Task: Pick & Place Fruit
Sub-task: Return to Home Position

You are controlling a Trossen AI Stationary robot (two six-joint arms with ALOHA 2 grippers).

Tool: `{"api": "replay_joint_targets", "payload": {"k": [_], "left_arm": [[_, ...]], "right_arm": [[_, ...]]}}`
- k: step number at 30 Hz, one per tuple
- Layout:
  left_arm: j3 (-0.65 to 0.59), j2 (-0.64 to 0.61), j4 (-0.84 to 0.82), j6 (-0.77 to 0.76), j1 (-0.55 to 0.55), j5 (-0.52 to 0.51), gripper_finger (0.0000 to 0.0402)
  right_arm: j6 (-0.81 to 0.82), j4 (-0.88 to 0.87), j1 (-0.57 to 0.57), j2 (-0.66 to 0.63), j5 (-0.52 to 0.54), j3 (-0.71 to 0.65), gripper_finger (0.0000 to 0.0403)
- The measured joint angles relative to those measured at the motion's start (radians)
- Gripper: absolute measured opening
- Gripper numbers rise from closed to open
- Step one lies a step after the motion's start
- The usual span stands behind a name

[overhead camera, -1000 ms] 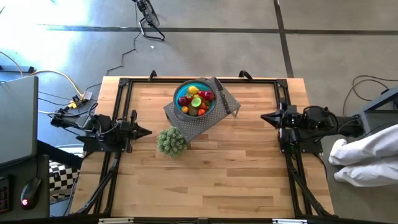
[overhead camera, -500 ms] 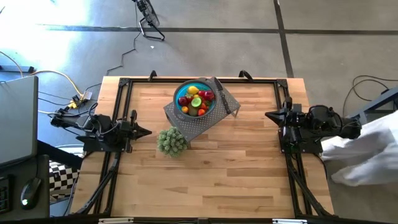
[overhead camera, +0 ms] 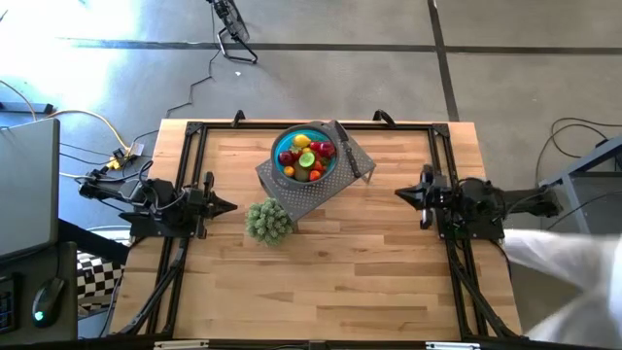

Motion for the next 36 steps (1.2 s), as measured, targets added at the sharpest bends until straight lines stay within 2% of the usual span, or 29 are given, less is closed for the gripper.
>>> {"api": "replay_joint_targets", "payload": {"k": [6, 12, 21, 36], "left_arm": [[0.000, 0.000, 0.000, 0.000, 0.000, 0.000, 0.0001], [0.000, 0.000, 0.000, 0.000, 0.000, 0.000, 0.0001], [0.000, 0.000, -0.010, -0.003, 0.000, 0.000, 0.0001], [-0.001, 0.001, -0.063, 0.002, 0.000, 0.000, 0.0001]], "right_arm": [[-0.009, 0.121, 0.000, 0.000, -0.038, -0.092, 0.0002], [-0.046, 0.129, 0.000, 0.003, -0.087, -0.101, 0.0002], [-0.132, 0.126, 0.000, 0.014, -0.062, -0.101, 0.0002], [-0.128, 0.124, 0.000, 0.014, -0.062, -0.102, 0.0002]]}}
